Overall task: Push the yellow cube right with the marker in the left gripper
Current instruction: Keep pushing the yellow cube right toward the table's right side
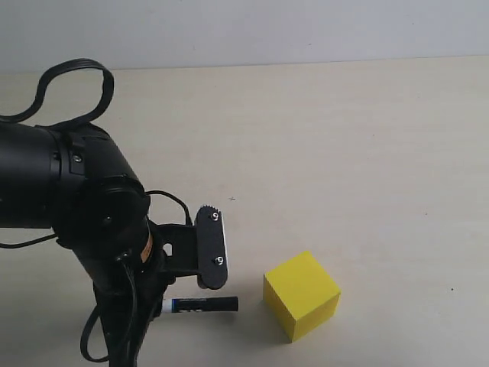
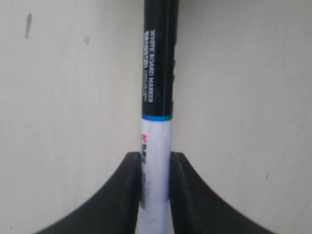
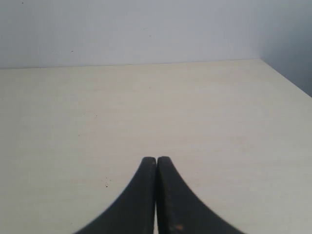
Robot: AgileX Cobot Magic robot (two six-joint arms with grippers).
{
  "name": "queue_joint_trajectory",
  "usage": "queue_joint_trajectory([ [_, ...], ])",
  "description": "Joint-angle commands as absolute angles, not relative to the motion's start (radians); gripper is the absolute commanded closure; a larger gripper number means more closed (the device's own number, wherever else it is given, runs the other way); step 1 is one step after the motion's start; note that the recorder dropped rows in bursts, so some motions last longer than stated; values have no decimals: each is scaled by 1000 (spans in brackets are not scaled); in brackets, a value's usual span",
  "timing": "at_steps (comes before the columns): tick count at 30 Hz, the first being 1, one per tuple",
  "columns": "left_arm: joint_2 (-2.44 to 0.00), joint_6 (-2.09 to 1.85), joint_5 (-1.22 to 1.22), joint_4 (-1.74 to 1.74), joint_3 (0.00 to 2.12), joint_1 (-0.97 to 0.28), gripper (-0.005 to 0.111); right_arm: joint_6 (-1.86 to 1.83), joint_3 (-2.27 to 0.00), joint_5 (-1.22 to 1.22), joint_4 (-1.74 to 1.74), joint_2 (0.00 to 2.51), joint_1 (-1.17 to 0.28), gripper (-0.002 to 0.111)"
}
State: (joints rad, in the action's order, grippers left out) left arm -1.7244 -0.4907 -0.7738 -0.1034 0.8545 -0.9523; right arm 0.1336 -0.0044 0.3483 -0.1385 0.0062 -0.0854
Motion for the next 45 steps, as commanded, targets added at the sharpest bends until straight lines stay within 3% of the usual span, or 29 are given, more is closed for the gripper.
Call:
queue_joint_trajectory([
  [1,-1722,-484,-675,-76,850,-982,107,137,0,336,-137,0,-81,108],
  [5,-1722,-486,-550,-74,874,-1012,107,137,0,336,-137,0,-81,108],
  [15,-1722,-484,-724,-77,899,-986,107,137,0,336,-137,0,-81,108],
  [38,-1722,-426,-552,-54,926,-1005,107,137,0,338,-137,0,-81,108],
  [45,-1722,-413,-705,-80,933,-976,107,137,0,338,-137,0,-81,108],
])
